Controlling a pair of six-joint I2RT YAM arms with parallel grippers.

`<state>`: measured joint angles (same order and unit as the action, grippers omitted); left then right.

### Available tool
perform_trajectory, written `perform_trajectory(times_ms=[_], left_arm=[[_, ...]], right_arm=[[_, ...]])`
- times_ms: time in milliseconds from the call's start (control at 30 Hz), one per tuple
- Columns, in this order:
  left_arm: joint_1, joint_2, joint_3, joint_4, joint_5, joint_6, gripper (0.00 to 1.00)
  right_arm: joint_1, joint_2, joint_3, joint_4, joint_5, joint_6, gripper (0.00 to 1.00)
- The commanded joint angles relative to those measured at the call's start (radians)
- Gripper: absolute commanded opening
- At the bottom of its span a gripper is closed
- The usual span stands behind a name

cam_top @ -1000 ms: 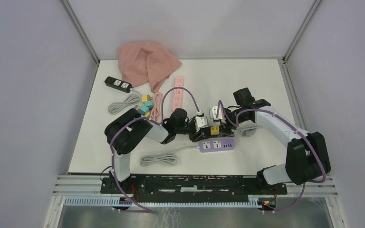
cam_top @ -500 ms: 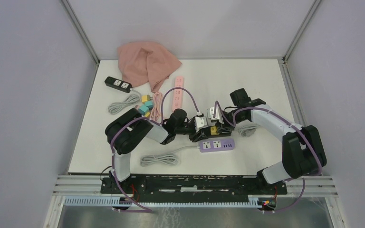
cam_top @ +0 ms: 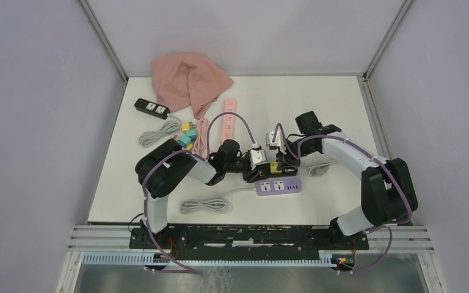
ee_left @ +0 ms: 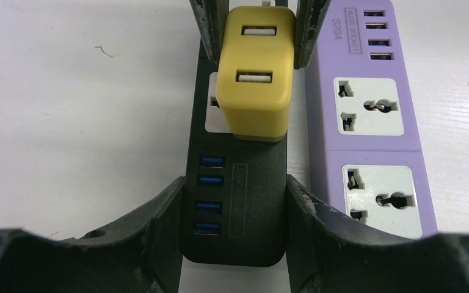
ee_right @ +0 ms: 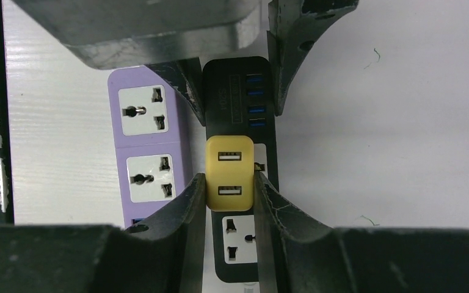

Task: Pull the plug off the socket
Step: Remove the plug from the socket.

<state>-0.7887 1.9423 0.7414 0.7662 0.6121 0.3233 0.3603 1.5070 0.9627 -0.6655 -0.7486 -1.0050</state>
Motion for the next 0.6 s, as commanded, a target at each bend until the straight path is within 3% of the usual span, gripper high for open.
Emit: perform_trajectory(times_ms=[0,200,300,467,567], left_arm=[[-0.013,0.035,0.014,-0.015,0.029,-0.007,0.03],[-0.013,0.037,0.015,-0.014,0.029,-0.008,0.03],[-0.011,0.037,0.015,-0.015,0.029,-0.008,0.03],[-0.011,0.042,0.019,-0.019,0.031,-0.008,0.03],[-0.011,0.045,0.022,-0.023,0.032,-0.009,0.03]], right_arm=[[-0.037,-0.001,0.031,0.024,-0.018,-0.029,0.00],[-0.060,-0.022,0.015,-0.182,-0.074,-0.301,0.00],[-0.042,-0.017,0.012,-0.210,-0.130,-0.330,0.00],[0.009,-0.023,0.022,-0.095,-0.174,-0.117,0.00],[0.010,-0.040,0.001,0.086,-0.154,0.090,0.00]])
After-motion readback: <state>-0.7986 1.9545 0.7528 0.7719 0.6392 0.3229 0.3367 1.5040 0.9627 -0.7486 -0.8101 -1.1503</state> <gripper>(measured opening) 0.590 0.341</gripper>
